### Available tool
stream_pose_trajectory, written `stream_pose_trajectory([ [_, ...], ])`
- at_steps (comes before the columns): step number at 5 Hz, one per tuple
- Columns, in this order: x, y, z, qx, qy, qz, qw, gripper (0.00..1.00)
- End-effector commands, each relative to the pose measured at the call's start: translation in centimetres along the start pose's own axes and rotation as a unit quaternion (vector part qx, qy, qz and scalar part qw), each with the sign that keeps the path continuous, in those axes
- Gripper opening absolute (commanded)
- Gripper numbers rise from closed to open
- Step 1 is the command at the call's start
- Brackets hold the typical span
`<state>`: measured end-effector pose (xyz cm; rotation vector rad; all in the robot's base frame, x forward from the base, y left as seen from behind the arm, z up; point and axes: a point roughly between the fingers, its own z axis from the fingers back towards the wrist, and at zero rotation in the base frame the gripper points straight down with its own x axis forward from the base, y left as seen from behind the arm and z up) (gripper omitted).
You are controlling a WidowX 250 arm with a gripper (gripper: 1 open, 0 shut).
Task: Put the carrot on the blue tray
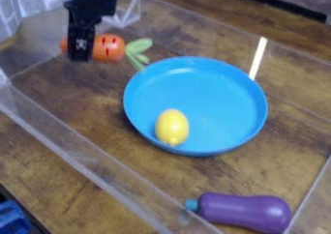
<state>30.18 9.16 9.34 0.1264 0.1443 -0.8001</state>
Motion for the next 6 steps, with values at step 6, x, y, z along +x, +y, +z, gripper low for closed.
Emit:
stream_pose_trajectory([
  [6, 1.8, -6.7, 6.5, 0.061, -0.02, -0.019, 0.9978, 0.0],
])
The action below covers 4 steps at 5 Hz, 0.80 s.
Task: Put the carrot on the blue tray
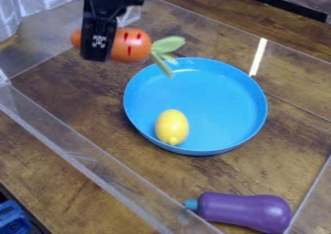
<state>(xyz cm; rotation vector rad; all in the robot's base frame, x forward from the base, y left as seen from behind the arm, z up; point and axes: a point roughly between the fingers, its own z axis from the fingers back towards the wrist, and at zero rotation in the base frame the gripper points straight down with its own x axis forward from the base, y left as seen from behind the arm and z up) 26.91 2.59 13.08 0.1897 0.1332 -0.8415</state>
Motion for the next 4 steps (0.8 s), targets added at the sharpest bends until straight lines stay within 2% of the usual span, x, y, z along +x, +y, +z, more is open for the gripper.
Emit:
stream_pose_trajectory([
  [1, 0.6, -1.7, 2.8, 0.032, -0.026, 0.0, 0.9991, 0.0],
  [3, 3.1, -4.2, 2.8, 0.035, -0.032, -0.013, 0.9988, 0.0],
  [4, 4.0, -4.1, 2.6, 0.037, -0.041, -0.018, 0.9983, 0.0],
])
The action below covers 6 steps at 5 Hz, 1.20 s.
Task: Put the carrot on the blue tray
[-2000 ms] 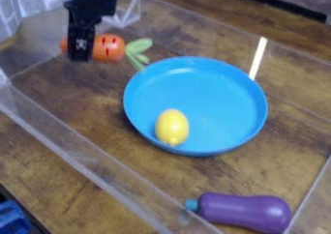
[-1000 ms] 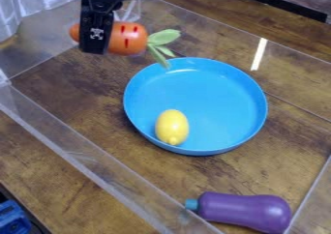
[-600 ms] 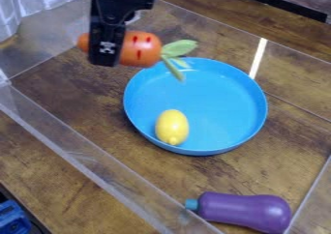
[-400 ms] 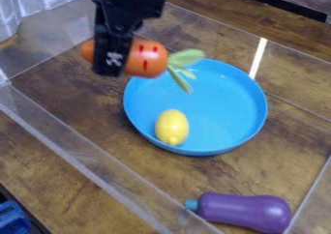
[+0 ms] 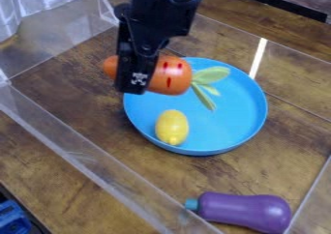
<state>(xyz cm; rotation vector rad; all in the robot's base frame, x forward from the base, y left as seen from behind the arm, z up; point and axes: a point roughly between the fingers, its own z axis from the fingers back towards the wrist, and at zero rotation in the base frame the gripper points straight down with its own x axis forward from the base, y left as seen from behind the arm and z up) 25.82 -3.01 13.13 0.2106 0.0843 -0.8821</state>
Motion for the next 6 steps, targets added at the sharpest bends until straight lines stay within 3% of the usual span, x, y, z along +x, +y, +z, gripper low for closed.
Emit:
stream_pose_trajectory([
  [1, 1.3, 0.1, 1.5, 0.013, -0.029, -0.001, 0.9995, 0.0],
  [2, 1.8, -0.1, 1.4, 0.009, -0.039, -0.003, 0.9992, 0.0],
  [3, 2.1, 0.0, 0.6, 0.007, -0.046, -0.004, 0.9989, 1.0],
  [6, 3.0, -0.9, -2.3, 0.01, -0.069, -0.009, 0.9975, 1.0],
])
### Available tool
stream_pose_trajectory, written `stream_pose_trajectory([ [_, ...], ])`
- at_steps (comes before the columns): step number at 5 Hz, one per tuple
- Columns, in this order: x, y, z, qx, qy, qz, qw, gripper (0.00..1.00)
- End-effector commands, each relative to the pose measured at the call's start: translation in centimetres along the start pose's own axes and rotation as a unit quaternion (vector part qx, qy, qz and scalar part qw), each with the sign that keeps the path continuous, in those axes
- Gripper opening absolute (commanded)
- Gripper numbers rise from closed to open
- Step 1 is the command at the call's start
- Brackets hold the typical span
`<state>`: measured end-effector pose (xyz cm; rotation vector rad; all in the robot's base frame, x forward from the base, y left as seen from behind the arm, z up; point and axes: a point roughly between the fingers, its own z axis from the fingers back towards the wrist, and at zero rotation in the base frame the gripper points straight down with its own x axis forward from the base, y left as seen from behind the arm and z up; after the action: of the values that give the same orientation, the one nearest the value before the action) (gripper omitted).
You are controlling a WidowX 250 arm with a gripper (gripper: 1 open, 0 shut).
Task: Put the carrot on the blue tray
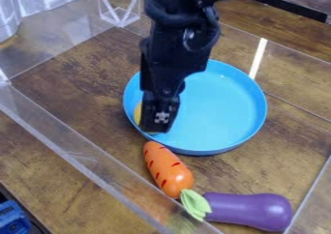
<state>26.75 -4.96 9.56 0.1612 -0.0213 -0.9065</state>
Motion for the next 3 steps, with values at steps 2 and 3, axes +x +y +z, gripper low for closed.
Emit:
stream_pose_trajectory([
  [2, 1.0, -1.3, -2.7, 0.025, -0.022, -0.05, 0.9982, 1.0],
  [3, 1.5, -1.8, -4.7, 0.029, -0.019, -0.062, 0.9975, 1.0],
])
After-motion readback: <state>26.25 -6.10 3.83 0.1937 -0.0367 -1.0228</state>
